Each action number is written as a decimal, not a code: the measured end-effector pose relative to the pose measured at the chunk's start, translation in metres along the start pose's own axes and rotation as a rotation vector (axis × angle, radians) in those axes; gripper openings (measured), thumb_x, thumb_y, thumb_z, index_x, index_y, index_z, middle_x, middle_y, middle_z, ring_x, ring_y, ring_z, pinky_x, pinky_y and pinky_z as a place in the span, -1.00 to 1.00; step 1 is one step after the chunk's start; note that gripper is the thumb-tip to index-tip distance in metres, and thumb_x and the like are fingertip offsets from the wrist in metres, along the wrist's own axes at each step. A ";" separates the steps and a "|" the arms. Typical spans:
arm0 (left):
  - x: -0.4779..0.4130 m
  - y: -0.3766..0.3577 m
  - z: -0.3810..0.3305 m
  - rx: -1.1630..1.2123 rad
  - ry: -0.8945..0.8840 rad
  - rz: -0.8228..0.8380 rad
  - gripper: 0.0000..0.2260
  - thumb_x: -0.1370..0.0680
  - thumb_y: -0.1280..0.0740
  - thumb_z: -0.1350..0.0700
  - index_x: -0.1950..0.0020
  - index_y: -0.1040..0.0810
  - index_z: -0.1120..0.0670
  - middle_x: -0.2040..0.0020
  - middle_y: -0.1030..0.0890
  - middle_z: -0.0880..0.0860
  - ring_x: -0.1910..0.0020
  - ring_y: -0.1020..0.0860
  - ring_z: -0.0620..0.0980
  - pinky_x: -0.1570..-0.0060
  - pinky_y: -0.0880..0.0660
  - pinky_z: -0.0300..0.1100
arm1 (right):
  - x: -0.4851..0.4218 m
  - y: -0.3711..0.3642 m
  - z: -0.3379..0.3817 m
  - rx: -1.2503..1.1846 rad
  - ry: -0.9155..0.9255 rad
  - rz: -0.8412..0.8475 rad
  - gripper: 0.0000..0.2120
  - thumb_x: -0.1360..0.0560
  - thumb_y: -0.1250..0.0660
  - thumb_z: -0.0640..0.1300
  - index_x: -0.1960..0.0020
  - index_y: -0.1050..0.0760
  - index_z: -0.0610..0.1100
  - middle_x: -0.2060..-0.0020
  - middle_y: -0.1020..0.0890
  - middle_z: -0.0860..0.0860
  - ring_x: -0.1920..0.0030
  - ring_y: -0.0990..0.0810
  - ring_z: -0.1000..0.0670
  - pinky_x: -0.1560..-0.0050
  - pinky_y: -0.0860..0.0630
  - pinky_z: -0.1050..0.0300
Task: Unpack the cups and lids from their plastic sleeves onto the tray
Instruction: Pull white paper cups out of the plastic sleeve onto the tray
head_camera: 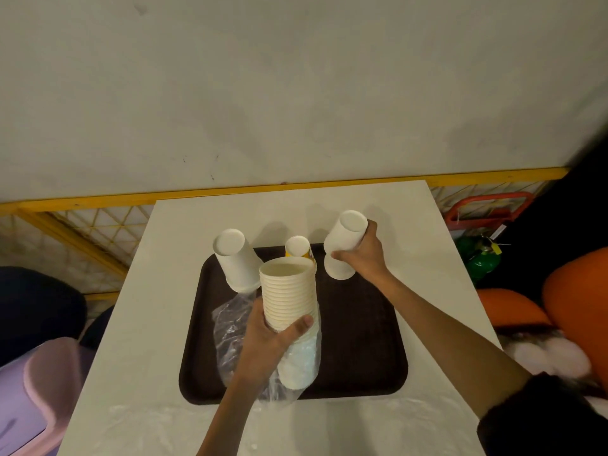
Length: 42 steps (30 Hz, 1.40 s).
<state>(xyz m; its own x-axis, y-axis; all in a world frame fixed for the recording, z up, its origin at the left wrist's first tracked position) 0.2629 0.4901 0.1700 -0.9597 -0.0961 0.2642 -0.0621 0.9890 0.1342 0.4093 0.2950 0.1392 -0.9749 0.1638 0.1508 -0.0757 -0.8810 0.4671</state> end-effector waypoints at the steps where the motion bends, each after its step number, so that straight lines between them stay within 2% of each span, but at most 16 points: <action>1: -0.002 0.000 0.003 0.001 0.003 0.004 -0.21 -0.19 -0.60 -0.14 -0.31 -0.33 -0.02 -0.16 -0.53 -0.05 -0.16 -0.53 -0.09 0.09 -0.54 -0.35 | -0.001 -0.002 -0.005 0.016 -0.003 0.004 -0.15 -0.26 -0.59 -0.21 -0.38 -0.15 -0.19 -0.29 -0.43 -0.14 -0.28 -0.43 -0.17 -0.23 -0.43 -0.11; 5: -0.006 -0.002 0.011 0.010 0.018 0.019 -0.17 -0.10 -0.48 -0.21 -0.31 -0.32 -0.03 -0.17 -0.53 -0.04 -0.14 -0.53 -0.10 0.08 -0.54 -0.37 | -0.004 -0.007 -0.020 -0.002 -0.012 0.082 -0.07 -0.26 -0.59 -0.18 -0.43 -0.07 -0.14 -0.36 -0.34 -0.10 -0.34 -0.37 -0.14 -0.28 -0.38 -0.06; 7: -0.007 -0.003 0.012 0.024 0.027 0.029 -0.20 -0.08 -0.48 -0.22 -0.27 -0.32 -0.06 -0.15 -0.53 -0.05 -0.12 -0.53 -0.12 0.12 -0.53 -0.40 | -0.003 -0.002 -0.018 -0.061 -0.005 0.020 -0.04 -0.28 -0.58 -0.12 -0.48 -0.06 -0.09 -0.44 -0.25 -0.04 -0.39 -0.29 -0.07 -0.32 -0.30 0.06; 10: -0.008 -0.007 0.011 0.030 0.039 0.053 -0.22 -0.09 -0.49 -0.21 -0.25 -0.32 -0.09 -0.16 -0.53 -0.05 -0.13 -0.53 -0.12 0.12 -0.52 -0.41 | 0.002 0.012 0.001 -0.104 0.154 -0.191 -0.22 -0.39 -0.50 -0.07 -0.47 -0.16 -0.10 -0.43 -0.30 -0.03 -0.40 -0.29 -0.02 -0.34 -0.28 0.15; 12: -0.008 -0.011 0.009 0.026 0.039 0.063 -0.20 -0.13 -0.51 -0.18 -0.29 -0.31 -0.06 -0.18 -0.52 -0.04 -0.16 -0.51 -0.09 0.10 -0.52 -0.38 | 0.009 0.019 0.022 -0.146 0.278 -0.252 -0.41 -0.44 -0.45 -0.11 -0.39 -0.29 -0.12 -0.29 -0.45 -0.03 -0.26 -0.42 0.04 -0.23 -0.38 0.22; 14: -0.007 -0.016 0.008 0.028 0.039 0.074 -0.23 -0.18 -0.54 -0.12 -0.31 -0.30 -0.05 -0.19 -0.52 -0.02 -0.17 -0.51 -0.09 0.08 -0.52 -0.37 | 0.016 0.023 0.049 -0.204 0.313 -0.138 -0.61 -0.47 -0.42 -0.13 -0.24 -0.41 -0.09 -0.04 -0.57 0.01 0.00 -0.54 0.13 -0.02 -0.43 0.28; 16: -0.004 -0.020 0.007 0.046 0.042 0.096 -0.25 -0.19 -0.58 -0.11 -0.29 -0.34 -0.04 -0.19 -0.54 0.00 -0.16 -0.53 -0.09 0.04 -0.54 -0.33 | 0.027 0.018 0.073 -0.192 0.258 0.165 -0.70 -0.47 -0.41 -0.08 -0.17 -0.45 -0.05 0.09 -0.60 0.01 0.14 -0.57 0.13 0.07 -0.44 0.25; 19: 0.000 -0.025 0.008 0.050 0.058 0.114 -0.17 -0.14 -0.52 -0.20 -0.33 -0.38 0.04 -0.18 -0.58 0.01 -0.15 -0.57 -0.07 -0.07 -0.55 -0.23 | 0.046 0.003 0.091 0.003 0.113 0.670 -0.59 -0.45 -0.37 0.07 -0.25 -0.45 -0.05 -0.04 -0.60 -0.04 0.04 -0.58 0.08 0.06 -0.44 0.23; 21: 0.003 -0.027 0.006 0.048 0.056 0.130 -0.16 -0.13 -0.50 -0.21 -0.34 -0.38 0.05 -0.18 -0.59 0.00 -0.14 -0.57 -0.09 -0.02 -0.54 -0.29 | 0.055 -0.003 0.093 0.138 0.085 0.828 -0.47 -0.39 -0.41 0.17 -0.27 -0.46 -0.02 -0.10 -0.57 0.01 -0.11 -0.53 0.05 -0.04 -0.41 0.22; 23: 0.007 -0.027 0.004 0.050 0.054 0.136 -0.17 -0.13 -0.49 -0.22 -0.33 -0.38 0.03 -0.17 -0.59 -0.02 -0.12 -0.57 -0.14 0.04 -0.52 -0.37 | 0.059 -0.004 0.093 0.242 0.103 0.880 -0.40 -0.34 -0.43 0.22 -0.29 -0.47 -0.02 -0.06 -0.53 0.10 -0.16 -0.47 0.06 -0.08 -0.36 0.23; 27: 0.015 -0.025 -0.002 0.055 0.055 0.149 -0.17 -0.12 -0.47 -0.23 -0.32 -0.36 0.00 -0.16 -0.57 -0.05 -0.10 -0.56 -0.20 0.09 -0.50 -0.42 | 0.064 -0.004 0.097 0.354 0.121 0.888 -0.49 -0.35 -0.43 0.17 -0.24 -0.54 -0.01 -0.14 -0.54 0.08 -0.20 -0.48 0.03 -0.18 -0.42 0.15; 30: 0.019 -0.025 -0.004 0.051 0.057 0.155 -0.18 -0.11 -0.46 -0.24 -0.31 -0.35 -0.02 -0.16 -0.56 -0.07 -0.09 -0.55 -0.20 0.09 -0.50 -0.43 | 0.069 0.000 0.102 0.392 0.130 0.917 -0.57 -0.39 -0.43 0.12 -0.18 -0.58 -0.06 -0.08 -0.59 0.08 -0.17 -0.53 0.01 -0.23 -0.44 0.08; 37: 0.024 -0.028 -0.006 0.068 0.060 0.170 -0.17 -0.10 -0.46 -0.24 -0.32 -0.33 -0.05 -0.18 -0.55 -0.06 -0.16 -0.53 -0.13 0.03 -0.52 -0.36 | 0.075 0.010 0.110 0.417 0.129 0.932 -0.63 -0.42 -0.44 0.03 -0.13 -0.60 -0.16 0.00 -0.61 0.02 -0.04 -0.56 0.06 -0.02 -0.47 0.25; 42: 0.025 -0.028 -0.005 0.073 0.054 0.170 -0.15 -0.10 -0.47 -0.22 -0.34 -0.34 -0.01 -0.19 -0.56 -0.03 -0.15 -0.53 -0.14 0.05 -0.52 -0.40 | 0.077 0.012 0.114 0.446 0.135 0.910 -0.64 -0.40 -0.45 0.06 -0.10 -0.62 -0.14 0.02 -0.62 0.03 -0.06 -0.58 0.02 -0.04 -0.46 0.20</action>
<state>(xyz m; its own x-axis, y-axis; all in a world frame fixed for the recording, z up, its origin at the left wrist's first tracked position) 0.2424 0.4591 0.1778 -0.9420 0.0689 0.3284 0.0777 0.9969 0.0137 0.3567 0.3480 0.2553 -0.6415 -0.5603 0.5239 0.7631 -0.3968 0.5101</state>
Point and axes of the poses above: each hand's wrist, its own x-axis away from the middle knuckle, its own y-axis out of the back of the hand, z = x × y, the point moved 4 cm from there along -x, towards the middle knuckle
